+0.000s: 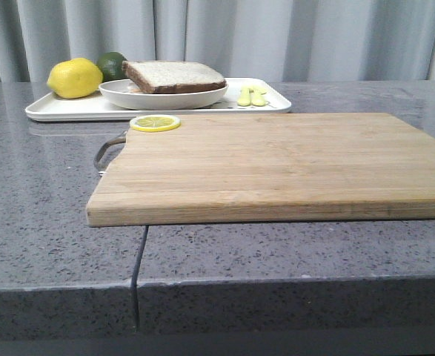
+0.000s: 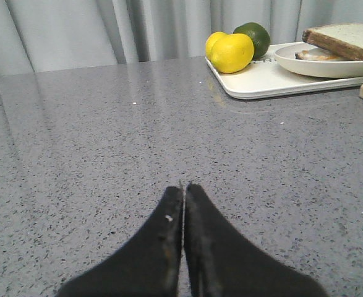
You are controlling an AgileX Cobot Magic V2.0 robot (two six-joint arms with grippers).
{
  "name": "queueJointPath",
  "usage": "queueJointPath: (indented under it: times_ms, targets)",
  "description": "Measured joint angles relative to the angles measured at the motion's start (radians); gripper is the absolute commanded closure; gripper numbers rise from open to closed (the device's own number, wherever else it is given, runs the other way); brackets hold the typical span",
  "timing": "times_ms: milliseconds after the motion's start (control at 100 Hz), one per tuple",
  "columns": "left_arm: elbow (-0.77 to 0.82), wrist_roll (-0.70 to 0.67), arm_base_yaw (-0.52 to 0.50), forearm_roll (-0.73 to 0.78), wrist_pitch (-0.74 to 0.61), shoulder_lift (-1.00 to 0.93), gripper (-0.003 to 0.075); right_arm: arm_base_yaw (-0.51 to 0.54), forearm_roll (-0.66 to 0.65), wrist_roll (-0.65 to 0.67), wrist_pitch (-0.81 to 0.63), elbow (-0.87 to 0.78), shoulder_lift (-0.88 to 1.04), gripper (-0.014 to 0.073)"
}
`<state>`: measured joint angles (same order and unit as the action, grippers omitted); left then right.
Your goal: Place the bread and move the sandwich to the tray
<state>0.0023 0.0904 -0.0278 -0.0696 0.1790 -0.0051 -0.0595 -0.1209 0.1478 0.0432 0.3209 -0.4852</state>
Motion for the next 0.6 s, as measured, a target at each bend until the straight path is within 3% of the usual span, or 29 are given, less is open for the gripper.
queueJointPath:
  times_ms: [400,600]
  targets:
    - [0.0,0.0,0.0,0.0,0.0,0.0,0.0739,0.0,0.0,0.0,-0.002,-0.002,0.0,0.066]
    - [0.0,0.0,0.0,0.0,0.0,0.0,0.0739,0.0,0.003,0.0,-0.016,-0.084,0.057,0.066]
